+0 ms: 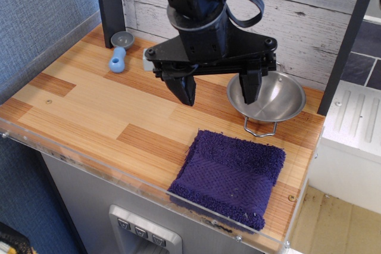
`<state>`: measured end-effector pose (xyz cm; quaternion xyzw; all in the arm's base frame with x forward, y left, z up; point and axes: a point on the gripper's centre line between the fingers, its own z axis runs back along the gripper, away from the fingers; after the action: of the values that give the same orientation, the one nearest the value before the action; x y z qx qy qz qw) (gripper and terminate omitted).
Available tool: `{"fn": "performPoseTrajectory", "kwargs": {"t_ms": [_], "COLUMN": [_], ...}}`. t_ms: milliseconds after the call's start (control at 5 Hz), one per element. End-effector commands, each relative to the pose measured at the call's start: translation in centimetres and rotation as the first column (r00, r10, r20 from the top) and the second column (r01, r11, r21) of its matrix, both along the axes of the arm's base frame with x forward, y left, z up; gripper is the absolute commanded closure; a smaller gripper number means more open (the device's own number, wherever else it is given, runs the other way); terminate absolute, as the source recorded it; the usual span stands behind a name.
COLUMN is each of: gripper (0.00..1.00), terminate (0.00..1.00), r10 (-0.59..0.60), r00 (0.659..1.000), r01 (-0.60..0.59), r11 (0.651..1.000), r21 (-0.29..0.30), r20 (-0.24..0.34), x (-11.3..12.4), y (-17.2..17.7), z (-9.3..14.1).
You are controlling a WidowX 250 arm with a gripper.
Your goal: Slide the silver pan in front of the cube.
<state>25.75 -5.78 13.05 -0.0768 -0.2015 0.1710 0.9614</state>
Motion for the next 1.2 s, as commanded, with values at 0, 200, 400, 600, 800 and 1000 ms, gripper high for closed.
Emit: {"fn": "performPoseTrajectory", "kwargs": {"t_ms": [0,200,400,600,800,1000], "gripper": [0.0,0.0,0.0,0.0,0.0,0.0], "terminate": [0.0,0.0,0.0,0.0,0.0,0.0], "r10": [0.0,0.062,0.121,0.138,0.147,0.175], "r00": [1.0,0.998,0.993,0.99,0.989,0.983], "r01": [0.0,-0.059,-0.113,-0.135,-0.151,-0.182], "r11": [1.0,0.99,0.965,0.965,0.975,0.972], "r21": [0.0,-0.129,-0.236,-0.223,-0.165,-0.151], "r20": [0.0,0.019,0.016,-0.005,-0.035,-0.054], "x": [0.0,1.8,3.9,6.6,8.4,9.7], "y": [0.0,0.5,1.1,1.3,2.0,3.0], "z": [0.0,-1.0,-3.0,-4.8,-5.6,-7.2]}}
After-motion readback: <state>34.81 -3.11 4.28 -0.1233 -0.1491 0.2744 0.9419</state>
